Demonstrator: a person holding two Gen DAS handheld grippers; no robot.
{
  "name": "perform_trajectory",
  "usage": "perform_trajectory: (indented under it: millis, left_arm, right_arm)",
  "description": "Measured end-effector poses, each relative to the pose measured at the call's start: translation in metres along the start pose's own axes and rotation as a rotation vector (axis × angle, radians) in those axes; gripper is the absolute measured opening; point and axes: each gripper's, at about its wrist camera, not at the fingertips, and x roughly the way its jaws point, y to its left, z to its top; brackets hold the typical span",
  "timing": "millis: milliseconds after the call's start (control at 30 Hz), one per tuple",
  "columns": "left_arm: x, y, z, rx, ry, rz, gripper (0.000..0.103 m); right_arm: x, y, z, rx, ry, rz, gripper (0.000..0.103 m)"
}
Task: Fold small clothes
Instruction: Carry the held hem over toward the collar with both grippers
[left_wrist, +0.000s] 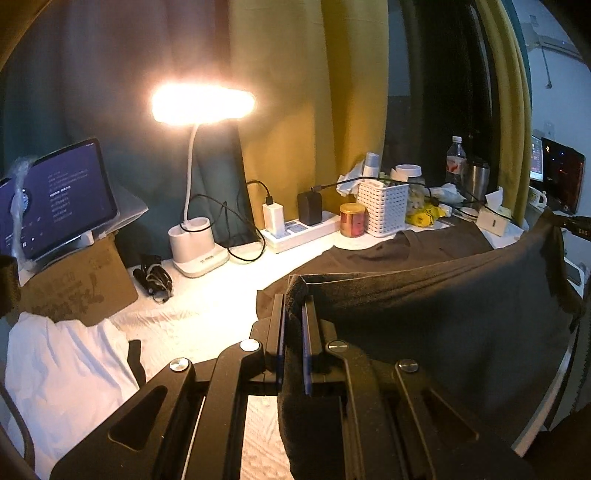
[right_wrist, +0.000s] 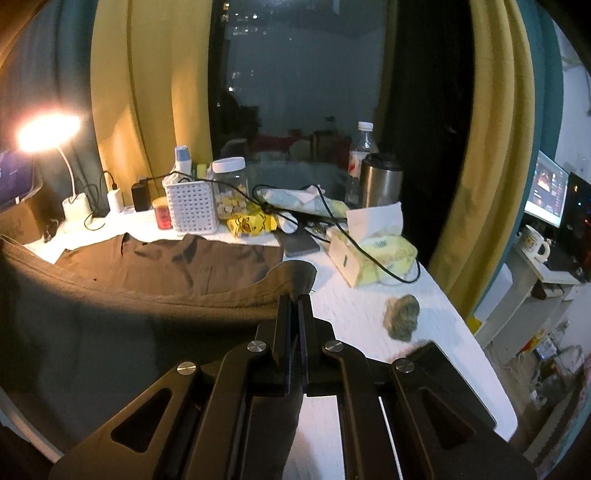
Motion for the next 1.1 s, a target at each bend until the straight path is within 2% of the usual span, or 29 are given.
perform_trajectory:
  millis: [333,1100]
  left_arm:
    - [0.026,0.004,0.013,-0.009,0.013,0.026,0.006]
    - [0.099,0.031,0.036,-0.004,0.05,0.103,0.006]
  right_arm:
    - [0.041,-0.003,0.015,0.001,0.001,0.037,0.004]
    - [0.144,0.012,0.068,-0.104,-0.001,0.102,0.004]
